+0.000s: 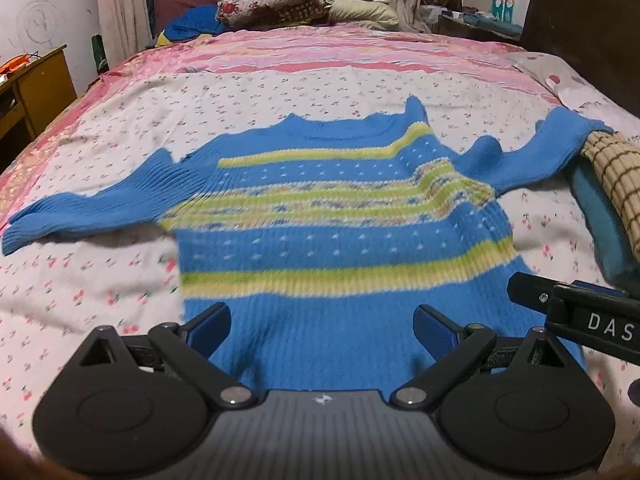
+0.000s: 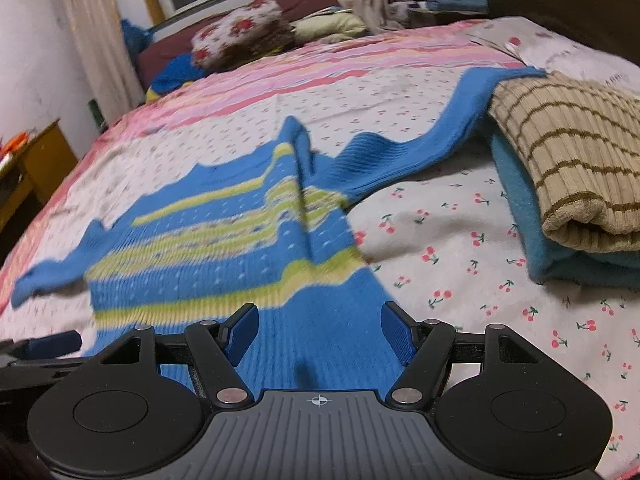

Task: Fold small clothes
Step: 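Grasp the sweater sleeve cuff beside the beige towel with the right gripper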

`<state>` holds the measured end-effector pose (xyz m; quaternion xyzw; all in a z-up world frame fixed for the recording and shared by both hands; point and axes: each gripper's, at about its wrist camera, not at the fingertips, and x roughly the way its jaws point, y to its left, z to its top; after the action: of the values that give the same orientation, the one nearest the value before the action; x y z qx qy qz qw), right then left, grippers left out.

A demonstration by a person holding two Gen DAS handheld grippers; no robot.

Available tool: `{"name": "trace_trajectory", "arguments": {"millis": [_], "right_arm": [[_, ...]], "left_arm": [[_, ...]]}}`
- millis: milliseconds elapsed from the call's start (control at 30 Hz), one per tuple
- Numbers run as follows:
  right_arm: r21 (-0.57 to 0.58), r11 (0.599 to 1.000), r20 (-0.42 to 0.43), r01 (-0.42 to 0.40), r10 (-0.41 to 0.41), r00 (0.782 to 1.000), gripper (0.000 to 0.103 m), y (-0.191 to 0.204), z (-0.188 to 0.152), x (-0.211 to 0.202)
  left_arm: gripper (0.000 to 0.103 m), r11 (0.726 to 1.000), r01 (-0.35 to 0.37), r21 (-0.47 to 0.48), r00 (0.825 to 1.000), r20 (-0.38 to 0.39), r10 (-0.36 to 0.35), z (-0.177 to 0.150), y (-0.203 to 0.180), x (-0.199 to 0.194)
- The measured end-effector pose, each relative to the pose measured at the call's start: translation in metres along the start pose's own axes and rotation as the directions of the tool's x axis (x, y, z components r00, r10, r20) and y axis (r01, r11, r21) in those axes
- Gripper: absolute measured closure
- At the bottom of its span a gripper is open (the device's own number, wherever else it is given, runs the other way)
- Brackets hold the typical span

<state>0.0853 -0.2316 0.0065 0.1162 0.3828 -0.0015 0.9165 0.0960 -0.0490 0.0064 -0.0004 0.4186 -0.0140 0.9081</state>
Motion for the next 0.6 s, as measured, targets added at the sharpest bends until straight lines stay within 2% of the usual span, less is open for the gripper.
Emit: {"name": "trace_trajectory", "arguments": {"millis": [233, 600], "right_arm": [[0.025, 0.999, 0.069, 0.04, -0.042, 0.997, 0.034, -0.022, 0.038, 0.006], [0.119, 0.984, 0.172, 0.131, -0.151, 0.974, 0.035, -0.072, 0.124, 0.02]], "left_arm": [[0.001, 1.0, 0.022, 0.009, 1.0, 0.011, -0.022, 0.028, -0.015, 0.022], [0.001, 0.997, 0.07, 0.035, 0.991, 0.107, -0.073, 0.087, -0.052, 0.043]]}}
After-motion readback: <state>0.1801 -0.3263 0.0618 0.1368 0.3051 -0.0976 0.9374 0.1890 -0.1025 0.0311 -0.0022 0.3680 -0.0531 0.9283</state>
